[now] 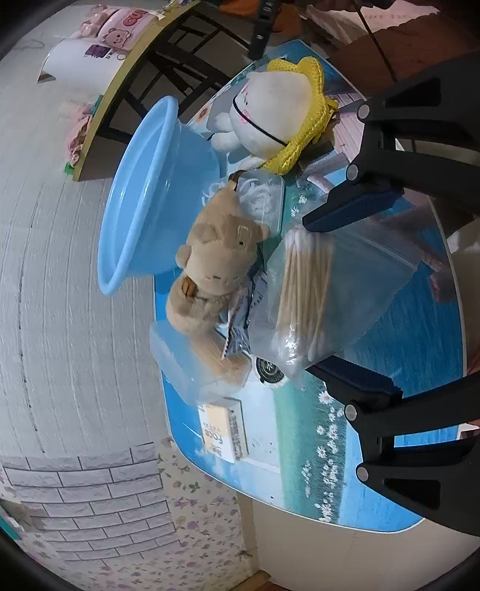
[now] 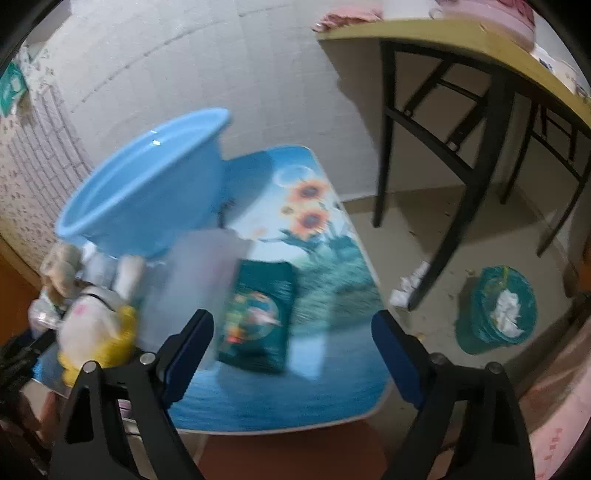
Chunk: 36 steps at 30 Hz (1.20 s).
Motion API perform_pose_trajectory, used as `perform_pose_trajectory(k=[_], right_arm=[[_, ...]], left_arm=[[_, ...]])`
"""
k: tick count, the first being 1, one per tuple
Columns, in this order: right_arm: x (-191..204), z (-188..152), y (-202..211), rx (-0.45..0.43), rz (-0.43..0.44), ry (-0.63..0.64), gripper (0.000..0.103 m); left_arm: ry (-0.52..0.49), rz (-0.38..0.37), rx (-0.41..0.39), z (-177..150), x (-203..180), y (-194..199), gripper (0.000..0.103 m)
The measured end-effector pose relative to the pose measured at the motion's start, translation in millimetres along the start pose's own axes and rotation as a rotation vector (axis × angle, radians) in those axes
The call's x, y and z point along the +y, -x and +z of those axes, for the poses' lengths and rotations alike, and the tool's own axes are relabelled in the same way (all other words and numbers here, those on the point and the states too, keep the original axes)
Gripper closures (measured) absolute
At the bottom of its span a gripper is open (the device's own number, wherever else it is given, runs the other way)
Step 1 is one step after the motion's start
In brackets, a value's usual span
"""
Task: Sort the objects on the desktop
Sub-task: 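Grasp the cotton swab bag with the left tool while the right tool reaches the green packet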
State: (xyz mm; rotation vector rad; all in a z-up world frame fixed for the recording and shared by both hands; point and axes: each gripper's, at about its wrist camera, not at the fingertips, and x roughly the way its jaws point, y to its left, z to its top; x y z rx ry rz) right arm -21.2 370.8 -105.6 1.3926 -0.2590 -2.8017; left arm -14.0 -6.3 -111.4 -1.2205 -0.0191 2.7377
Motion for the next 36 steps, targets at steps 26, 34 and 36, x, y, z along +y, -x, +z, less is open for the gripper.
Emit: perform_pose_trajectory(k=[26, 34, 36], right_arm=[[24.7, -0.4, -25.5, 0.005, -0.027, 0.172, 0.024], [30.4, 2.3, -33.2, 0.010, -0.045, 0.189, 0.034], [30.2, 3.5, -31.7, 0.004, -0.042, 0.196, 0.057]], left_arm=[[0.011, 0.024, -0.025, 9.0, 7.5, 10.5, 0.035], [0.010, 0.021, -0.018, 9.4, 7.6, 12.2, 0.035], [0.008, 0.018, -0.013, 9.4, 6.1, 11.6, 0.035]])
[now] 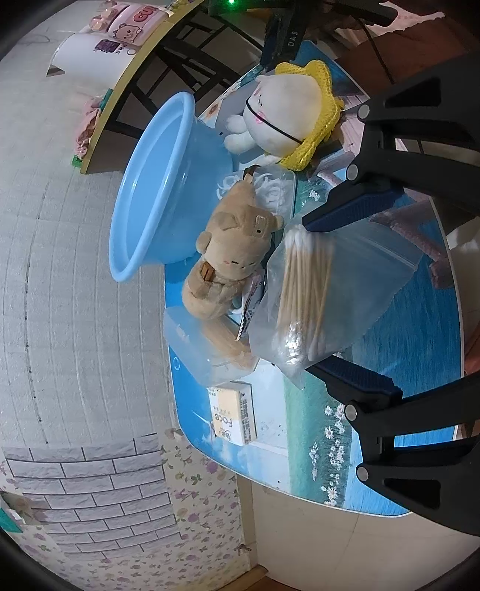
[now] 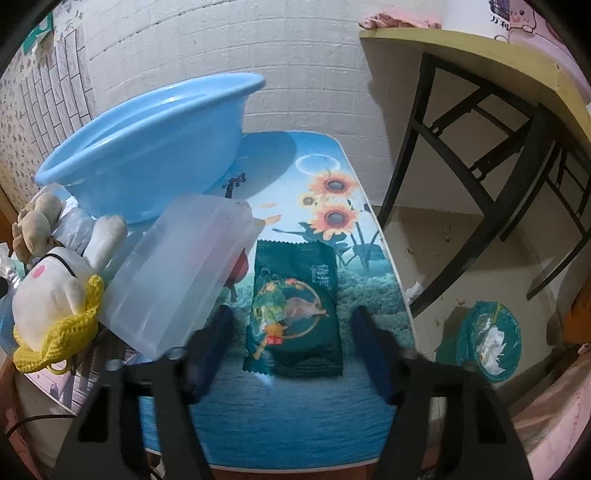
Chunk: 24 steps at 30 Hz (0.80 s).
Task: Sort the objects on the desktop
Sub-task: 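Grasp the cotton swab bag with the left tool while the right tool reaches the green packet, then carry the swab bag and green packet into the basin and release both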
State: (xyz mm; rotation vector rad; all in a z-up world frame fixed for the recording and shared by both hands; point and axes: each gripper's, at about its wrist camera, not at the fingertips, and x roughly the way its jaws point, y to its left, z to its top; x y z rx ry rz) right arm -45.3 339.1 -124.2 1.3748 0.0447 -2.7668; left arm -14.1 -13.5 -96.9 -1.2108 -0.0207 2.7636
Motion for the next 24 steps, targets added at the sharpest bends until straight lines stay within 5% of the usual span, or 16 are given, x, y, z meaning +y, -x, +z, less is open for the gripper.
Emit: perform_pose_trajectory(k=[24], right_arm=[[27.5, 39.3, 82.7, -0.129, 0.111, 0.040, 0.058]], left_arm=[[-0.009, -0.018, -0.052, 36.9, -12.0, 31.7, 0.035]])
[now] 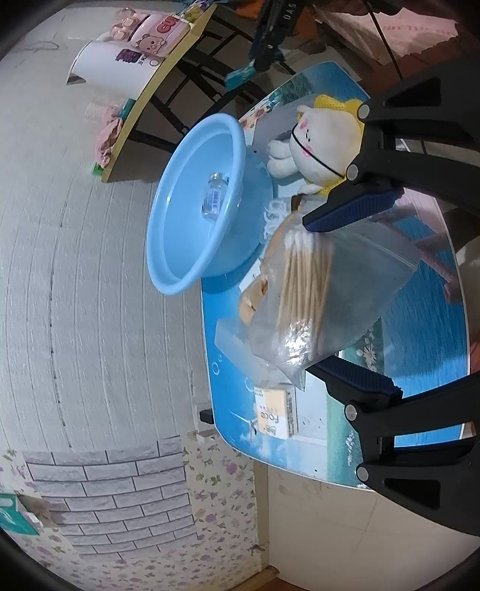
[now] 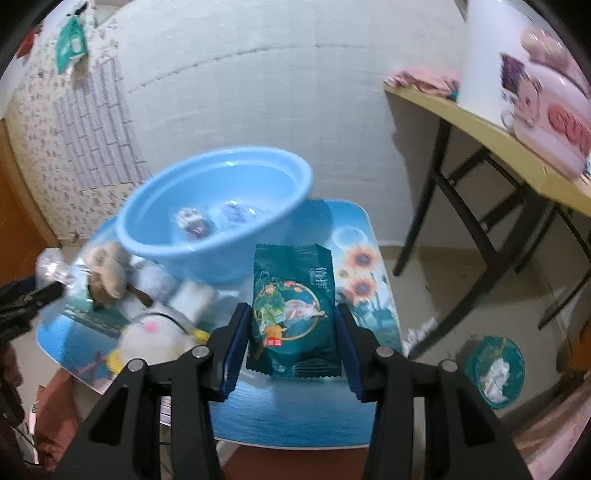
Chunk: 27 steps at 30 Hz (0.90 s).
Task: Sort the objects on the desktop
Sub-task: 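Carry the swab bag and green packet into the basin and release both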
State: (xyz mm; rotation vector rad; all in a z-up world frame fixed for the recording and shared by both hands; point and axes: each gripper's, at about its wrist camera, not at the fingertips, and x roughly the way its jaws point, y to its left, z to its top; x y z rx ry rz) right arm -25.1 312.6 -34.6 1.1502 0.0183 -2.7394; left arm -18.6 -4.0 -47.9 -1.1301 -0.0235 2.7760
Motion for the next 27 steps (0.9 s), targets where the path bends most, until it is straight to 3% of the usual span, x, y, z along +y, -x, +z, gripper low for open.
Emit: perform_pose_trajectory(k=[14, 27], right_arm=[[26.4, 23.8, 0.0, -0.033, 0.098, 0.045, 0.058], [38.6, 52.4, -25.7, -0.026, 0.132, 0.077, 0.058]], left_arm=[[-0.035, -0.025, -0.048, 29.2, -17.6, 10.6, 0.035], [-0.070, -0.080, -0.042, 66.1, -44.3, -16.4, 0.035]])
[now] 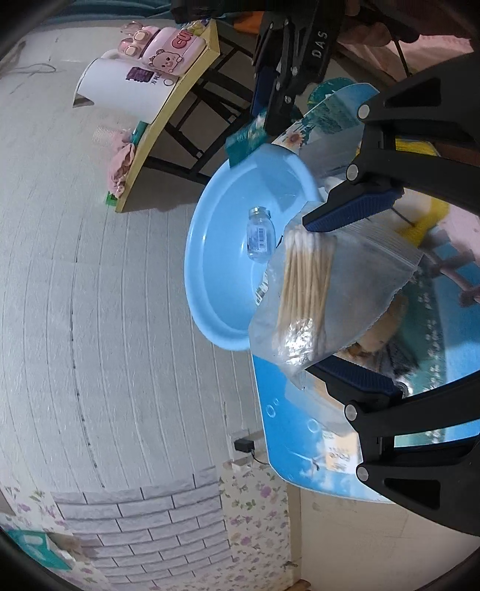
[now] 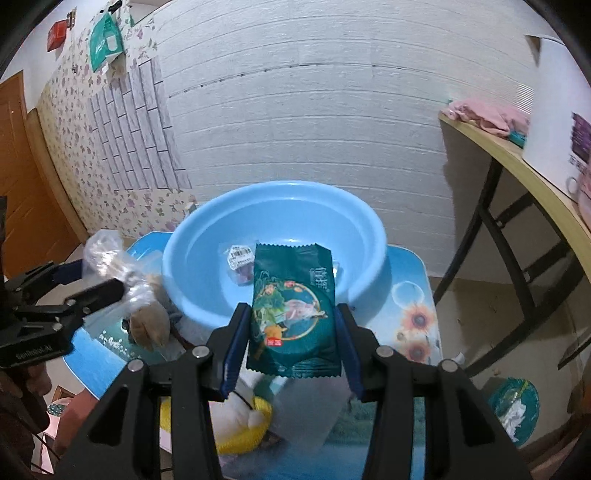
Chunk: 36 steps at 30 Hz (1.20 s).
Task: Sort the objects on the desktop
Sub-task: 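Carry the swab bag and green packet into the basin and release both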
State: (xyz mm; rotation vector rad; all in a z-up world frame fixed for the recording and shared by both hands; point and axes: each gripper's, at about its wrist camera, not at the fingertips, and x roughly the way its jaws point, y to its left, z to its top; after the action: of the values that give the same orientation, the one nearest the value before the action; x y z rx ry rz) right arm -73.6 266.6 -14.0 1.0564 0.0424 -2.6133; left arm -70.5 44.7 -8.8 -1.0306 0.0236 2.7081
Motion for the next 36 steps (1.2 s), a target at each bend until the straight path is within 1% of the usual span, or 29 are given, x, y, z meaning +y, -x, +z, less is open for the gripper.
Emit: perform_pose_trajectory(k=[7, 11, 14, 18, 24, 27, 29, 31, 34, 36], right_arm=[[-3.9, 11.9, -30.7, 0.025, 0.009, -0.002, 0.058], [-10.9, 18.1, -50.5, 0.066, 0.010, -0.014, 0.058], [-12.8, 23.2, -63.5, 0.085, 0.007, 0.004, 0.058], [-15.9, 33.1, -81.0, 0.111, 0.004, 0.019, 0.058], [-18.4, 38.4, -104.2, 0.162, 0.024, 0.033, 0.058], [-17.8, 37.8, -110.6, 0.173, 0.026, 0.040, 0.058], [-15.9, 37.9, -112.9, 0.180, 0.025, 0.044, 0.058], [-15.3, 38.4, -114.6, 0.180, 0.006, 0.056, 0.058], [-16.0, 38.7, -115.2, 0.176, 0.004, 0.049, 0.058], [-17.2, 38.8, -115.0, 0.176, 0.014, 0.033, 0.057]], left_arm=[[-0.041, -0.015, 0.026, 18.7, -8.7, -31.9, 0.035], [-0.052, -0.021, 0.049, 25.0, -11.7, -49.3, 0.035], [-0.066, -0.026, 0.071, 30.5, -13.6, -65.8, 0.035], [-0.072, -0.017, 0.077, 38.3, -12.6, -84.3, 0.035], [-0.097, -0.040, 0.124, 41.0, -15.5, -111.6, 0.035], [-0.112, -0.037, 0.126, 40.6, -17.7, -117.5, 0.035], [-0.145, -0.031, 0.126, 39.6, -21.2, -118.9, 0.035], [-0.163, -0.045, 0.127, 39.8, -25.3, -119.9, 0.034], [-0.169, -0.046, 0.126, 40.5, -26.7, -120.4, 0.032], [-0.171, -0.052, 0.129, 39.9, -26.6, -118.7, 0.026]])
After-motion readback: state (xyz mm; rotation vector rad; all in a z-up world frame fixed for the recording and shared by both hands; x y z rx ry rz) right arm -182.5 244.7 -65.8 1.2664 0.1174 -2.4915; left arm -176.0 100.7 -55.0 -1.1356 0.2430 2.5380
